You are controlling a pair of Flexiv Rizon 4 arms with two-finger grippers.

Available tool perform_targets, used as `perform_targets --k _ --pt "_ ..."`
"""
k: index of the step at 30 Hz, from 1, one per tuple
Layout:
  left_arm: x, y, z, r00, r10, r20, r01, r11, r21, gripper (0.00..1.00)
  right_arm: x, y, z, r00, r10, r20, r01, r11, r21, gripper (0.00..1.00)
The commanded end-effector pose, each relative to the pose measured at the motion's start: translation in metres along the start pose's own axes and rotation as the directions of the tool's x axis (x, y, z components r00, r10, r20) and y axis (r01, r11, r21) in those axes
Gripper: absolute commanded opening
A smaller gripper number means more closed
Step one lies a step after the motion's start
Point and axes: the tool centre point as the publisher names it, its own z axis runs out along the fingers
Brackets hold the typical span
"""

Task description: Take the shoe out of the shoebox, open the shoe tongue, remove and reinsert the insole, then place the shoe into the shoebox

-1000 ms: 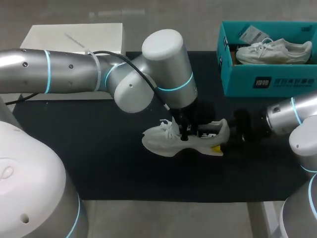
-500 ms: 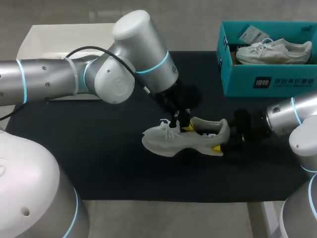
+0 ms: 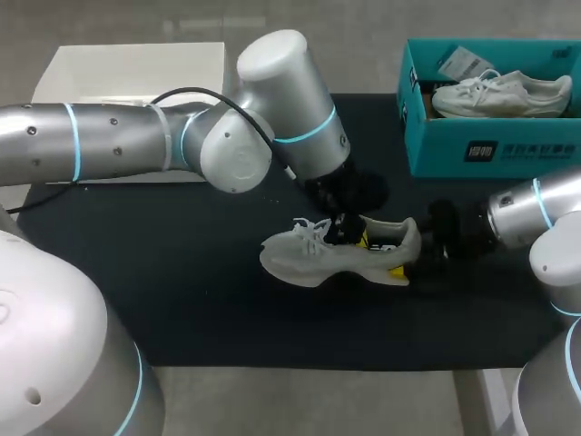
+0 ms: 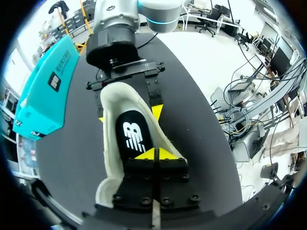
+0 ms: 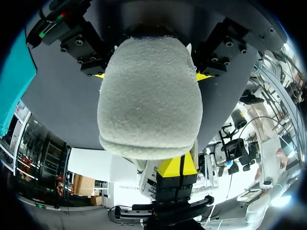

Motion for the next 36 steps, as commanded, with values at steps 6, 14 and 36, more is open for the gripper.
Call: perform_targets --k 6,14,36 --pt "-0.009 0.006 0.035 1.000 -0.018 0.004 0.019 0.995 -0.094 0.00 0.001 -0.004 0.007 1.000 0.001 0.002 -0.001 1.000 0.002 0.00" --pt "-0.001 0.014 0.044 0.999 0.010 -0.049 -0.018 0.987 -0.161 0.41 0.001 -0.004 0.007 1.000 0.001 0.002 -0.001 1.000 0.002 0.00" --pt "-0.002 0.020 0.052 0.998 -0.016 -0.055 0.006 0.984 -0.180 0.43 0.001 -0.004 0.007 1.000 0.001 0.002 -0.001 1.000 0.002 0.00"
